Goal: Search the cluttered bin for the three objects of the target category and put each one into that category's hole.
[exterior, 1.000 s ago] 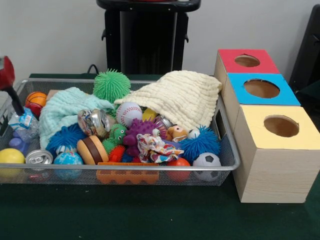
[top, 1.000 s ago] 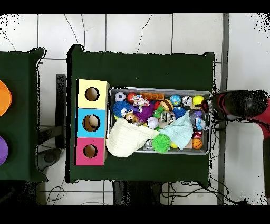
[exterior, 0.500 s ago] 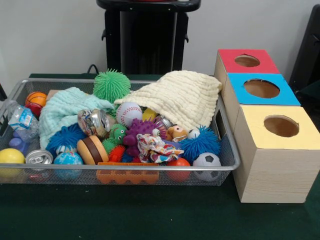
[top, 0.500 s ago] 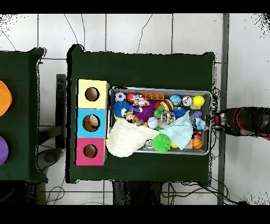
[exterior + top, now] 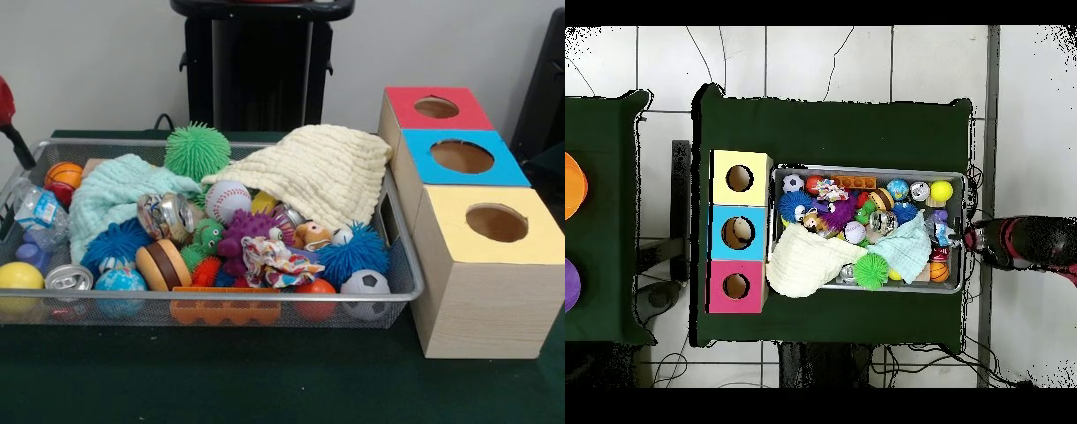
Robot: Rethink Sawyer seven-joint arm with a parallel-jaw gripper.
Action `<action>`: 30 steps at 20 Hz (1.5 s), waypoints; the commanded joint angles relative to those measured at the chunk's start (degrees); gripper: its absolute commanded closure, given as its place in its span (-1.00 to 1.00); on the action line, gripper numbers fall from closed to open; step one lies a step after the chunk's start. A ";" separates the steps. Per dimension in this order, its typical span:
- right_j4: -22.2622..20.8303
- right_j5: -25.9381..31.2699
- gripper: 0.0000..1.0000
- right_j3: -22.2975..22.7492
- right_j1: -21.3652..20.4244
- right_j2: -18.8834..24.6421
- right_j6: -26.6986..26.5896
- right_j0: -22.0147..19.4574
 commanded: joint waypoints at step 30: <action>-6.74 -17.47 -1.00 13.85 2.45 1.32 -7.95 -2.62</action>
